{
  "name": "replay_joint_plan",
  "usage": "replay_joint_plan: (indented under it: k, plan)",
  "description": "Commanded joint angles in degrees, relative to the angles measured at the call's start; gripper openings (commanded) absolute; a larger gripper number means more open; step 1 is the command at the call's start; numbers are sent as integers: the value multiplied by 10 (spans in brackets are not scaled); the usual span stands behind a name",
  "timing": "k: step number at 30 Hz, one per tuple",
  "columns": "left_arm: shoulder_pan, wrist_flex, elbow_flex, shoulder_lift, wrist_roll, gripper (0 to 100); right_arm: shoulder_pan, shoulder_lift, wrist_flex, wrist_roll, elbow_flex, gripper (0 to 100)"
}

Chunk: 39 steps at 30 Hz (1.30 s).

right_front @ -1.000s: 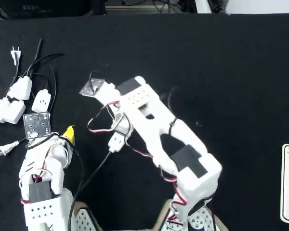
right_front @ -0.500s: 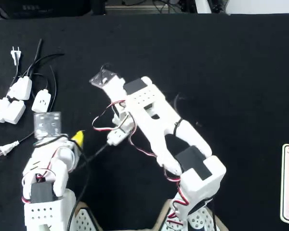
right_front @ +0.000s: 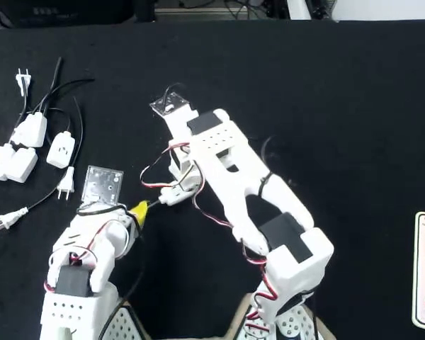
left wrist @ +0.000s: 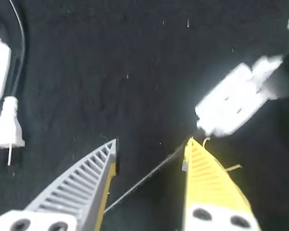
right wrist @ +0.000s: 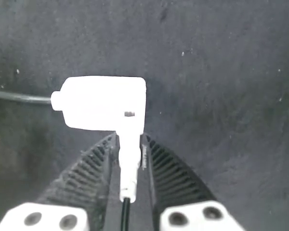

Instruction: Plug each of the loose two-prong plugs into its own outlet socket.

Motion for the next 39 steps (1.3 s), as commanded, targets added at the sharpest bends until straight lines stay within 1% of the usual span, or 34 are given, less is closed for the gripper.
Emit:
replay_joint_plan:
  k: [1,8,12,15,18,24,26,31,34,39]
  plan:
    - [-7,22,-19,2,-25,230,14,-13,31,-5,-50,10]
    - [-7,42,-25,2,-40,230,14,-13,26,-1,-57,10]
    - [15,46,-22,3,-53,230,14,-13,27,-1,-56,10]
    - [16,40,-22,25,-59,230,14,-12,32,-2,-55,10]
    - [14,11,-22,67,-63,230,14,-5,40,-2,-58,10]
    - [14,-25,-38,143,-62,230,15,72,68,1,-115,10]
    - [14,-35,-38,155,-62,230,13,93,80,14,-143,10]
    - [14,-36,-39,156,-62,230,13,138,96,32,-194,10]
    - [14,-36,-39,156,-62,230,12,167,92,40,-196,10]
    - [15,-36,-39,156,-62,230,-11,189,91,47,-194,10]
